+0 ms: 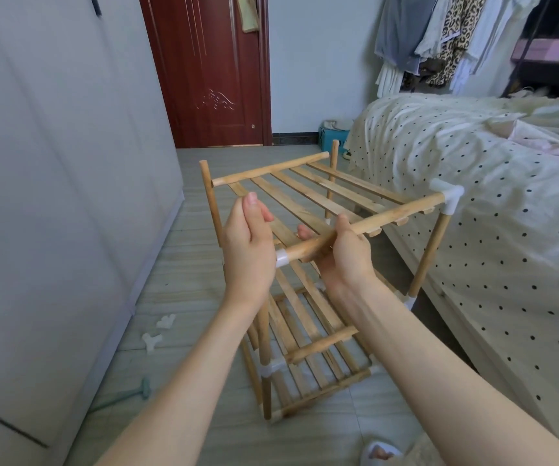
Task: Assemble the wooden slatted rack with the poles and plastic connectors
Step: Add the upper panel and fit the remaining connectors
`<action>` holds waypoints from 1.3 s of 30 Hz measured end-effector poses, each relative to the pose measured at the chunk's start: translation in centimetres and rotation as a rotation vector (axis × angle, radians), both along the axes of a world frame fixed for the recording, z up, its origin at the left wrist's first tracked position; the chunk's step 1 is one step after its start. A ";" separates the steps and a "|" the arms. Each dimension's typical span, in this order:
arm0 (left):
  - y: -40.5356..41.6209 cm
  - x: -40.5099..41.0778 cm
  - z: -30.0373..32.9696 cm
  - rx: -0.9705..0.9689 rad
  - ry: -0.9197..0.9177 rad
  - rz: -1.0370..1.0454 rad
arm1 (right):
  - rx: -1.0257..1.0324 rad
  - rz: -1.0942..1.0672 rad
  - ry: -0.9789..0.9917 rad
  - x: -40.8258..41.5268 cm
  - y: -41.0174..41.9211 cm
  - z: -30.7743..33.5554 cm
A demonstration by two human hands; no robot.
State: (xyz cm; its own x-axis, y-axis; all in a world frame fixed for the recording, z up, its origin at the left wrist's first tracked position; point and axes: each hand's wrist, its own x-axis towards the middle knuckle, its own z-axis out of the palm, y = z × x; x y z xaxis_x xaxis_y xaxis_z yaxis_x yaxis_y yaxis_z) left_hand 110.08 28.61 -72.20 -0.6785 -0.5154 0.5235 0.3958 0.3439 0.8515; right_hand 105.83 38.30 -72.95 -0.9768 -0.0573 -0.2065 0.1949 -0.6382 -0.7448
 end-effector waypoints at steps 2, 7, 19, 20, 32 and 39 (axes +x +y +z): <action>0.4 0.1 0.0 -0.002 -0.011 -0.029 | -0.049 0.077 0.025 -0.2 1.1 0.5; 2.3 1.0 0.4 -0.268 -0.156 -0.253 | 0.129 0.168 0.099 -1.4 4.0 0.6; 7.1 -1.1 0.2 -0.855 -0.181 -0.373 | 0.324 0.106 0.208 -3.5 8.6 -1.7; 7.0 -1.5 0.3 -0.762 -0.203 -0.433 | 0.361 0.093 0.215 -3.3 8.9 -1.8; 2.6 -3.2 -1.7 -0.515 -0.420 -0.410 | 0.721 -0.157 0.296 0.7 7.2 -0.3; 3.6 -3.6 -1.8 -0.626 -0.379 -0.455 | 0.789 -0.182 0.336 1.0 5.6 -1.1</action>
State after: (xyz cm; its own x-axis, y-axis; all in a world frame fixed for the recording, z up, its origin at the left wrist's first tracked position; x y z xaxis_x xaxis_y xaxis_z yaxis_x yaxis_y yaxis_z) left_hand 106.45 32.18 -73.97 -0.9354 0.1571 0.3169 0.3365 0.6711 0.6605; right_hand 106.86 43.93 -74.07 -0.9731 0.1438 0.1799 -0.1685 0.0879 -0.9818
